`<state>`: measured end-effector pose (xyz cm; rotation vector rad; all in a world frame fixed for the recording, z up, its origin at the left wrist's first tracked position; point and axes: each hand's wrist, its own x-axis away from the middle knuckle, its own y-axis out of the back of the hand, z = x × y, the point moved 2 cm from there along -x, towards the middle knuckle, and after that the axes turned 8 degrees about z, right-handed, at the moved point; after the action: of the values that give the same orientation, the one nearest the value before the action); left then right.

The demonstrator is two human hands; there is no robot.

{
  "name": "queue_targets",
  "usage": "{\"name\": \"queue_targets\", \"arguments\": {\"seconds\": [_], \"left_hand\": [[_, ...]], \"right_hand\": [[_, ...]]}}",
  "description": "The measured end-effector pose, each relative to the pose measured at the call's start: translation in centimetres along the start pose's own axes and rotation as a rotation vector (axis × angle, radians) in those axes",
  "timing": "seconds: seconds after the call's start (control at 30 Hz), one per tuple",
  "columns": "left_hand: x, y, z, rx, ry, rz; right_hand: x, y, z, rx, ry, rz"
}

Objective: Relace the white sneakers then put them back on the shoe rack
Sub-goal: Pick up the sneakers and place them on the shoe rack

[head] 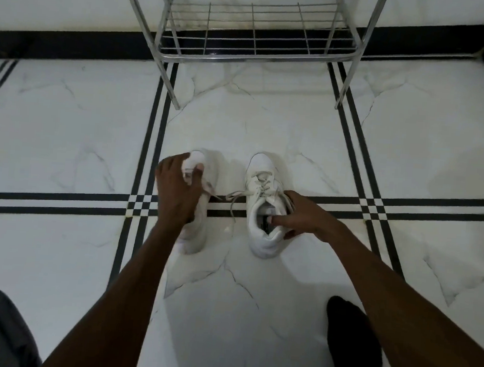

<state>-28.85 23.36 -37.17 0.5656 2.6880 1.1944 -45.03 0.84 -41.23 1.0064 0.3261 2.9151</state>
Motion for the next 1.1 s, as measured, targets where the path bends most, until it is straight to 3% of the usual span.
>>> {"name": "queue_targets", "arguments": {"seconds": [0.1, 0.2, 0.27, 0.37, 0.73, 1.1], "left_hand": [[-0.2, 2.1, 5.0, -0.033, 0.259, 0.074], [0.9, 2.9, 6.8, 0.258, 0.442, 0.308], [2.1, 2.7, 6.4, 0.412, 0.480, 0.460], [2.6, 2.1, 6.6, 0.437, 0.468, 0.551], [3.2, 0.2, 4.6, 0.352, 0.356, 0.410], [3.1, -0.8, 0.6, 0.360, 0.357, 0.345]], "right_hand": [[-1.2, -1.8, 1.6, 0.127, 0.028, -0.087], [-2.4, -3.4, 2.2, 0.162, 0.032, -0.148], [-2.9, -4.2, 2.7, 0.190, 0.036, -0.186], [-3.2, -4.8, 3.0, 0.200, 0.049, -0.242], [-3.2, -4.7, 2.7, 0.195, 0.080, -0.359], [-2.7, -1.3, 3.3, 0.185, 0.196, -0.382]]}}
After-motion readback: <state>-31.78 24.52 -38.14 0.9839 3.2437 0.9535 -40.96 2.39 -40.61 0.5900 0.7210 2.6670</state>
